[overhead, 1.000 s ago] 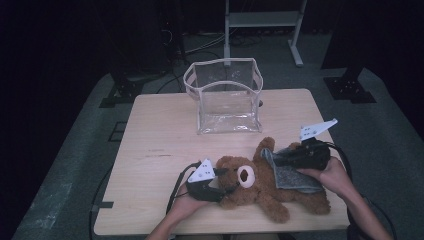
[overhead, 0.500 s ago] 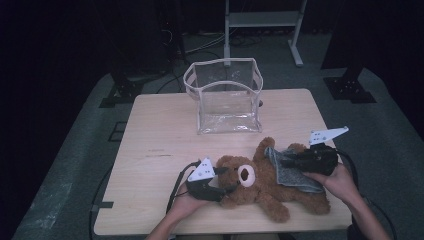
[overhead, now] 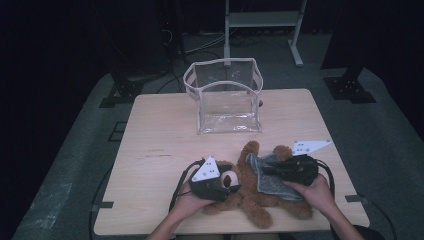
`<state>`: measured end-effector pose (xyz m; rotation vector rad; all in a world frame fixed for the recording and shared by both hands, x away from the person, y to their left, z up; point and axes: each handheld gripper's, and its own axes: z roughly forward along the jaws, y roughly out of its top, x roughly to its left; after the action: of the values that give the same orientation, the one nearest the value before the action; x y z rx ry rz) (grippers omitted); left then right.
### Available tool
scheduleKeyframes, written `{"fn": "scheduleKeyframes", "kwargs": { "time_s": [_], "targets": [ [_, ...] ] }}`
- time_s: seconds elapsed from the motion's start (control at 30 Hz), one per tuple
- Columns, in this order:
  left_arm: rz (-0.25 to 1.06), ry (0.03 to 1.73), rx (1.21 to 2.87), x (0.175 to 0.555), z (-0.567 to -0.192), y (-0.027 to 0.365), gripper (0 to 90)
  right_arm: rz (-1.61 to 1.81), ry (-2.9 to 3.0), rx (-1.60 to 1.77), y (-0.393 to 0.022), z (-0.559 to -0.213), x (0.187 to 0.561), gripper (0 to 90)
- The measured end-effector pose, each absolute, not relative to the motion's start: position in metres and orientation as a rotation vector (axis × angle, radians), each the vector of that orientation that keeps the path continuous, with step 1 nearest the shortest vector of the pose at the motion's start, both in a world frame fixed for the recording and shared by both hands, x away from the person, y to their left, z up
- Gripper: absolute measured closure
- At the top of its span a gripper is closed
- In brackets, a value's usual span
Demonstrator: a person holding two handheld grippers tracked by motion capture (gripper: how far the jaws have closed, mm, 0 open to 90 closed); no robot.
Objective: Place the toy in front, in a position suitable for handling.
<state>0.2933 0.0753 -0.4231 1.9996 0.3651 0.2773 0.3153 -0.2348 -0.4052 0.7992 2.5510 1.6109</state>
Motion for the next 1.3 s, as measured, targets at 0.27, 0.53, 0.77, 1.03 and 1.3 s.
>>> {"fn": "scheduleKeyframes", "kwargs": {
  "time_s": [0.27,0.53,0.77,1.03,1.3],
  "targets": [
    [0.258,0.378,2.001,0.292,-0.426,0.080,41.3,1.563,2.534,0.729,-0.219,-0.385,0.319,78.1],
    [0.265,0.372,1.996,0.287,-0.428,0.079,41.1,1.534,2.571,0.737,-0.238,-0.396,0.308,77.9],
    [0.252,0.382,1.988,0.289,-0.427,0.080,39.3,1.572,2.547,0.744,-0.235,-0.384,0.309,77.8],
    [0.222,0.438,1.947,0.296,-0.412,0.102,15.5,1.587,2.570,0.718,-0.227,-0.408,0.294,78.5],
    [0.086,0.459,1.929,0.294,-0.418,0.114,7.6,1.543,2.571,0.622,-0.227,-0.413,0.268,78.7]
  ]
}}
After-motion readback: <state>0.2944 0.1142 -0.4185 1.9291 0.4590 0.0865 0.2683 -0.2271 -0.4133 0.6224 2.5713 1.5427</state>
